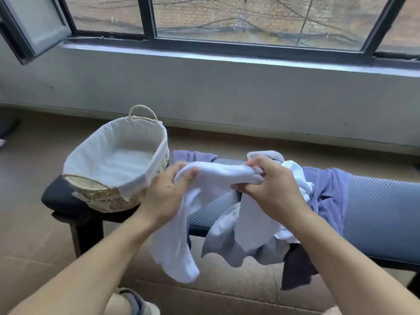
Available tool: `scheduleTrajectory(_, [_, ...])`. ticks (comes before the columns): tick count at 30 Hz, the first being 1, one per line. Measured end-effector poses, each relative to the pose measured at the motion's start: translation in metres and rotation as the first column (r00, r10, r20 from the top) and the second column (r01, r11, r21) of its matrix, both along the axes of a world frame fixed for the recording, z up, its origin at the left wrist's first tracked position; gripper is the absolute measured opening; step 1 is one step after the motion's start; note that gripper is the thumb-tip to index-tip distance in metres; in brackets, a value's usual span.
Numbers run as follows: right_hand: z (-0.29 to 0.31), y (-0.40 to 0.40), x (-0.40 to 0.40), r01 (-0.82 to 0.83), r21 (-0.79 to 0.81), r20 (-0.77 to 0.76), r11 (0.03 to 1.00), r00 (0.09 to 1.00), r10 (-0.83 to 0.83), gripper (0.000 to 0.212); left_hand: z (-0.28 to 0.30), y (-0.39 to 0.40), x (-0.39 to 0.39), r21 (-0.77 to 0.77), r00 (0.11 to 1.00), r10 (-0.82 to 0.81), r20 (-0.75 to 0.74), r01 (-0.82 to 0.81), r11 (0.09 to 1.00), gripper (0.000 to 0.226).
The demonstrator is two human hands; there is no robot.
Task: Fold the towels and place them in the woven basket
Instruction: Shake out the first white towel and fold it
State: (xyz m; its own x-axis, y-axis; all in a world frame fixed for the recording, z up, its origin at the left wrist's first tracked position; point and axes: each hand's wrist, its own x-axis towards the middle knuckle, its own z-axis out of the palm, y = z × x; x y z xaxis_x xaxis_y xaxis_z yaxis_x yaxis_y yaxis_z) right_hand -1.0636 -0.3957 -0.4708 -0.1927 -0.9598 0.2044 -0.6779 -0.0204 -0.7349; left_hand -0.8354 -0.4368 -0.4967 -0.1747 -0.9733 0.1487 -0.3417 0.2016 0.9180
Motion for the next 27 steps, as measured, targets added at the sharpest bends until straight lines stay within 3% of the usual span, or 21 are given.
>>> scheduleTrajectory(2, [0.003,-0.002,-0.004,-0.040,0.182,-0.085,0.982,0.995,0.056,0.049,0.002,-0.013,0.000,0.007,0.988,0.129,-0.090,-0.129,0.992,0.018])
scheduleTrajectory(4, [0.018,-0.009,-0.009,-0.065,0.245,-0.136,0.967,0.986,0.101,0.047,0.008,-0.023,0.003,-0.013,0.978,0.181,-0.100,-0.183,0.983,0.017])
scheduleTrajectory(7, [0.046,-0.028,-0.019,-0.063,0.191,-0.223,0.980,0.969,0.106,0.013,0.005,-0.032,0.009,-0.051,0.984,0.177,0.000,-0.177,0.983,0.013])
scheduleTrajectory(10, [0.040,-0.041,-0.020,0.044,-0.053,-0.266,0.998,0.962,-0.057,0.011,0.007,-0.035,0.011,-0.067,0.985,0.166,-0.052,-0.169,0.983,0.010])
scheduleTrajectory(12, [0.022,-0.043,-0.016,0.075,-0.144,-0.182,0.987,0.978,-0.101,0.026,0.007,-0.039,0.012,-0.034,0.983,0.156,-0.096,-0.160,0.987,0.015])
scheduleTrajectory(15, [0.008,-0.046,-0.009,-0.066,-0.084,0.137,0.994,0.988,0.077,0.048,0.007,-0.041,0.007,0.163,0.985,0.091,-0.146,-0.067,0.984,0.025])
scheduleTrajectory(18, [0.013,-0.050,0.004,-0.218,-0.047,0.365,0.975,0.905,0.220,0.041,0.011,-0.039,-0.004,0.378,0.929,0.017,-0.369,0.133,0.916,0.031])
scheduleTrajectory(20, [0.012,-0.050,0.014,-0.338,0.071,0.331,0.939,0.896,0.297,0.019,0.015,-0.039,-0.012,0.424,0.859,-0.025,-0.511,0.277,0.862,0.033])
scheduleTrajectory(23, [0.002,-0.048,0.020,-0.424,0.232,0.144,0.875,0.905,0.400,0.057,0.016,-0.045,-0.020,0.465,0.809,0.025,-0.588,0.312,0.828,0.042])
scheduleTrajectory(25, [-0.005,-0.051,0.021,-0.378,0.170,0.103,0.910,0.925,0.365,0.063,0.015,-0.047,-0.024,0.495,0.810,0.069,-0.582,0.285,0.821,0.046])
scheduleTrajectory(27, [-0.009,-0.055,0.021,-0.312,0.089,0.152,0.946,0.943,0.297,0.040,0.012,-0.047,-0.029,0.491,0.829,0.077,-0.554,0.250,0.835,0.043])
